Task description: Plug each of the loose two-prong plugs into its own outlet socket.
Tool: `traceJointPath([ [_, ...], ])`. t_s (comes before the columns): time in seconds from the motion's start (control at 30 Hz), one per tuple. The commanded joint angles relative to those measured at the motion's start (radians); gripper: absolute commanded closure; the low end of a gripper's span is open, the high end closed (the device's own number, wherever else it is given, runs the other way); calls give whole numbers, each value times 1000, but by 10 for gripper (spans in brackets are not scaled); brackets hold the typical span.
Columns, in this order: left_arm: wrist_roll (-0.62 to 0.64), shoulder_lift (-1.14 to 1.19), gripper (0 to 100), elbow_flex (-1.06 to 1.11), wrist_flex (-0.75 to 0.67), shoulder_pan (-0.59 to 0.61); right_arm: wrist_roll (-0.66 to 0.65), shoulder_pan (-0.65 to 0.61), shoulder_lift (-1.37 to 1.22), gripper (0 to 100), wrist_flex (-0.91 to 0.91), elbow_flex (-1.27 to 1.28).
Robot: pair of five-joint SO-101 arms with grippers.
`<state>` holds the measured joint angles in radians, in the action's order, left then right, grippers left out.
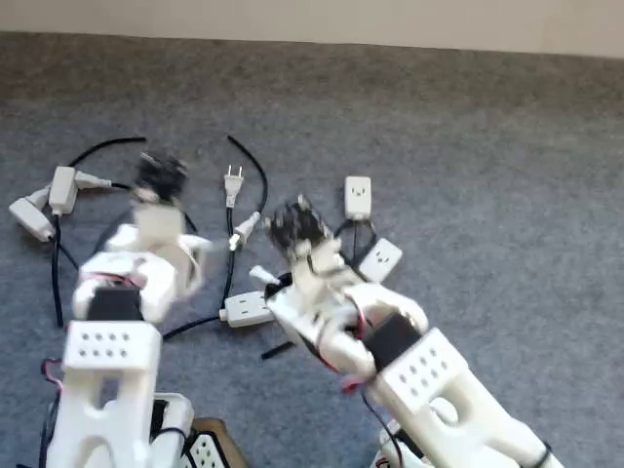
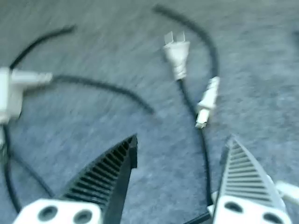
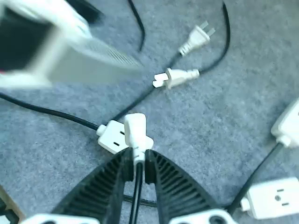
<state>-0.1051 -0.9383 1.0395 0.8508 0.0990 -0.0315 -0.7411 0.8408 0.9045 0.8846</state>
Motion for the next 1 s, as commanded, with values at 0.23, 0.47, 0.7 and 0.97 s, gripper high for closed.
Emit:
traceJointPath([
  [0.23, 8, 671, 705, -812, 308, 272, 89, 21, -642, 994, 522, -788],
  [0.47, 6, 1064, 705, -1251, 456, 489, 184, -48, -848, 994, 789, -1089],
  [0.7, -57, 1290, 705, -1445, 456, 618, 298, -58, -940, 994, 745, -1092],
  [0.97, -74, 1397, 705, -1500, 442, 696, 307, -53, -1052, 994, 636, -1040],
])
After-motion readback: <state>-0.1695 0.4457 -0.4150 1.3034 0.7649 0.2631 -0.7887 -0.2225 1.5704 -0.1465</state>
